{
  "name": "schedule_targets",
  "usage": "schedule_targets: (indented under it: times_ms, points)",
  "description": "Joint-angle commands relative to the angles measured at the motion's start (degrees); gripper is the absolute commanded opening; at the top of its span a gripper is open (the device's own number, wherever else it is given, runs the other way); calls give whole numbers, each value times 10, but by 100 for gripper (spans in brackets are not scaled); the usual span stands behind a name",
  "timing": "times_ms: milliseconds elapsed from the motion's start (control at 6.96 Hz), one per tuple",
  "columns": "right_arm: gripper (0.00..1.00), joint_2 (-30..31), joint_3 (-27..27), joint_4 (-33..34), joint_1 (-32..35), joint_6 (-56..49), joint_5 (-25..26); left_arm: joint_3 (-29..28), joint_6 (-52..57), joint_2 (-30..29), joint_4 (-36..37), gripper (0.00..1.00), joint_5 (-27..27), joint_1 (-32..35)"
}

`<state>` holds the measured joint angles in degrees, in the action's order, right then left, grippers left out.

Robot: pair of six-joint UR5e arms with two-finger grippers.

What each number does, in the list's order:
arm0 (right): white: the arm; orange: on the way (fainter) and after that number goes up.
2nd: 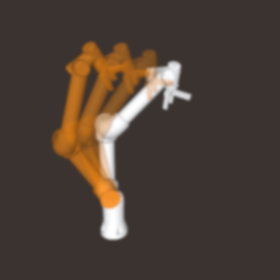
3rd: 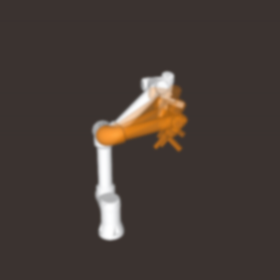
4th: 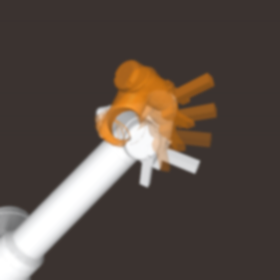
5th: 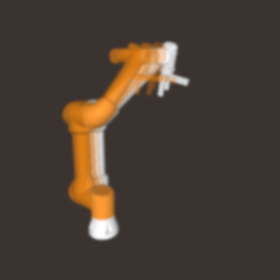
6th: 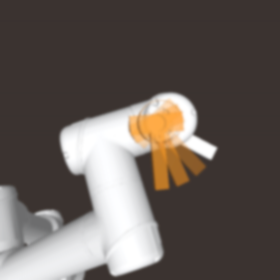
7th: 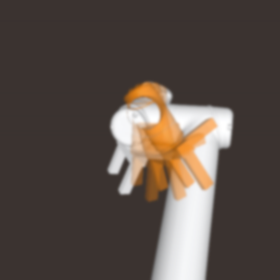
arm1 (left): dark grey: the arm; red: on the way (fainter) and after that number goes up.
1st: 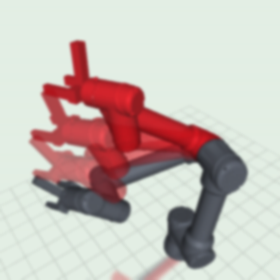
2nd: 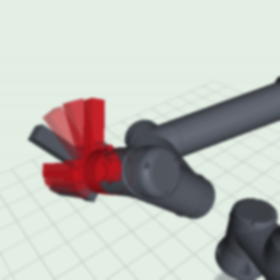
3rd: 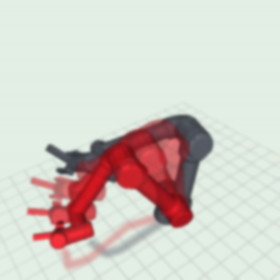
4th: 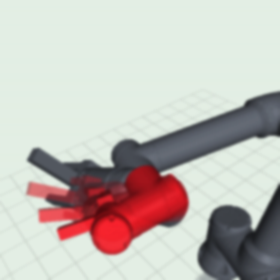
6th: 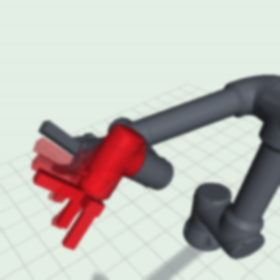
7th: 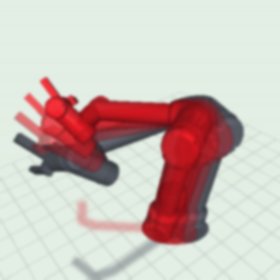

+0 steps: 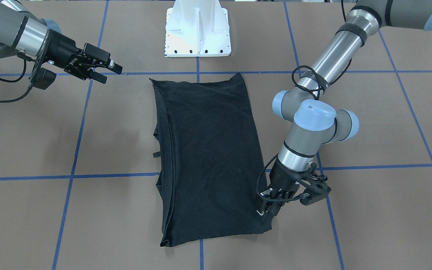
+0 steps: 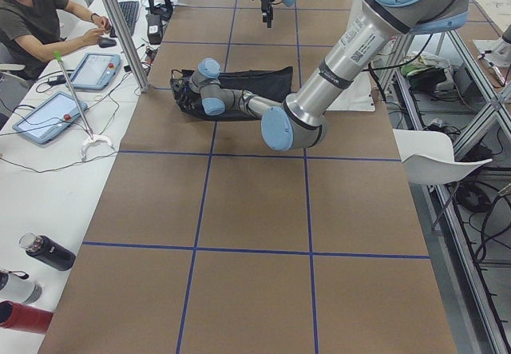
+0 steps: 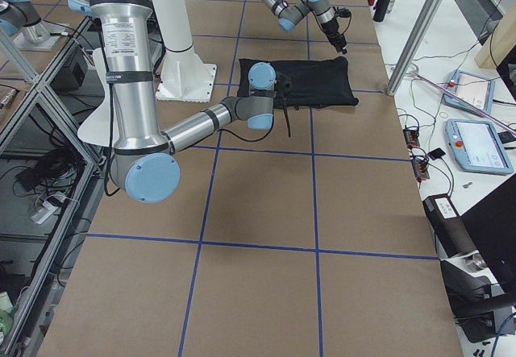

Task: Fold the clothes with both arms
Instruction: 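Release the shirt and draw both grippers away from it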

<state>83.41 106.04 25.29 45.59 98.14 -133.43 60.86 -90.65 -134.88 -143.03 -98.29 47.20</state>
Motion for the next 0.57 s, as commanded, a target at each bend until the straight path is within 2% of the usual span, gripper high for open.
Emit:
schedule_targets:
  times_ms: [0,287,431]
  points:
    - [100,-11,3,89,-8,-116,31,58,3,33,6,100,-49,24]
    - [100,-53,9,217,-59,-201,131,173,3,117,6,100,-89,33]
    - [100,-67,21,286,-86,-253,174,210,3,143,7,100,-101,33]
